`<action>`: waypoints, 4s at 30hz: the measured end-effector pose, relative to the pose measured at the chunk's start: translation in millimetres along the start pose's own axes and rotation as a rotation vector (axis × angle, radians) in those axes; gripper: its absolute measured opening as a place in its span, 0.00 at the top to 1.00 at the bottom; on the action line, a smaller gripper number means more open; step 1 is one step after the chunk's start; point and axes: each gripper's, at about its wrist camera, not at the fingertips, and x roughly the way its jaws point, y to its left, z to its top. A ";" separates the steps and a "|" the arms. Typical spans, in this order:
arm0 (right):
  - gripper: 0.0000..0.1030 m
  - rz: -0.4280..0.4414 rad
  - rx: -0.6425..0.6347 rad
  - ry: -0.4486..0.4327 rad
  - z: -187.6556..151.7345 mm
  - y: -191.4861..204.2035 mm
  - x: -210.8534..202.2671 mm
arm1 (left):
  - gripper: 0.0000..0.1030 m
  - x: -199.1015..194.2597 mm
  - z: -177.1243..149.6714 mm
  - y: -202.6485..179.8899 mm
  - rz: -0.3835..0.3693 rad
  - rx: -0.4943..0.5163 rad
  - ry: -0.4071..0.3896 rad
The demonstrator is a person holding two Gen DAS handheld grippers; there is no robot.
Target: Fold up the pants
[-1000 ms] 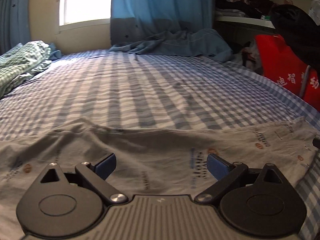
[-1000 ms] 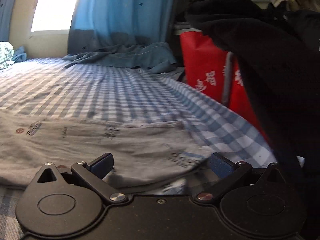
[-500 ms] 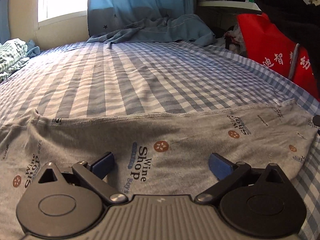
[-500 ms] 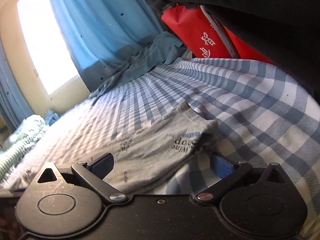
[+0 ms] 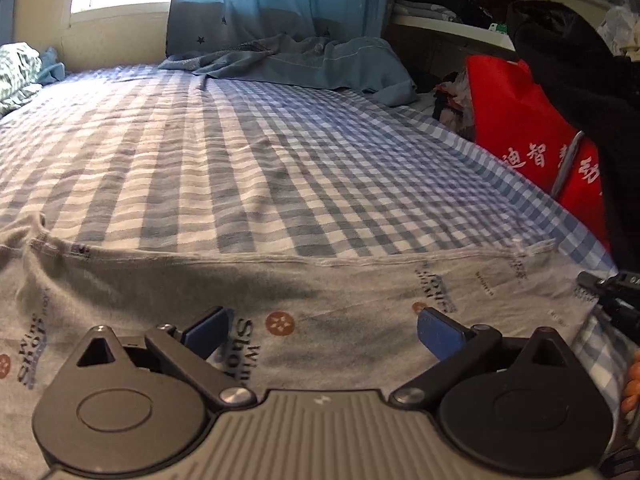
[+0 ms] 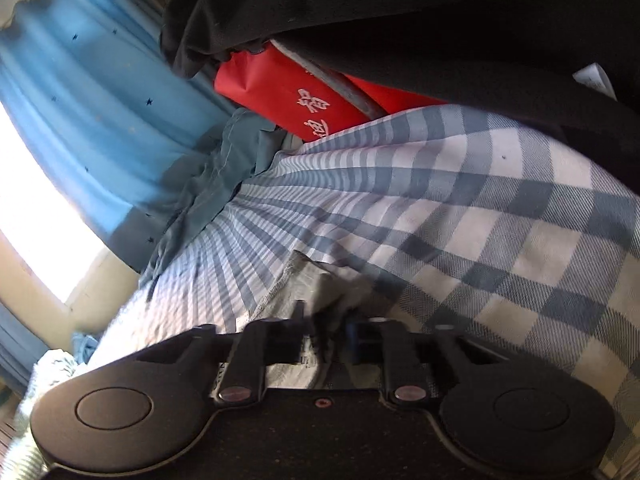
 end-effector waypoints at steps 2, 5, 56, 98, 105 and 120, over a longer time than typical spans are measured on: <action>0.87 -0.007 -0.064 -0.028 -2.0 7.6 -2.3 | 0.00 3.6 4.8 2.6 -0.078 -0.051 0.026; 0.89 -0.011 -0.267 -0.088 -9.9 36.5 -12.6 | 0.00 5.9 10.7 10.2 -0.202 -0.149 0.050; 0.93 0.239 -1.086 -0.033 -169.9 169.4 -47.5 | 0.01 49.2 -7.3 21.4 -0.659 -0.496 0.173; 0.94 0.273 -0.778 -0.051 -137.0 143.6 -65.8 | 0.22 75.3 -8.1 -3.3 -0.663 -0.703 0.230; 0.94 0.250 -0.855 -0.054 -147.2 149.4 -64.5 | 0.67 68.1 -7.3 1.1 -0.562 -0.673 0.210; 0.94 0.252 -0.963 -0.062 -163.0 174.6 -80.7 | 0.92 17.1 9.6 12.4 -0.468 -0.452 0.170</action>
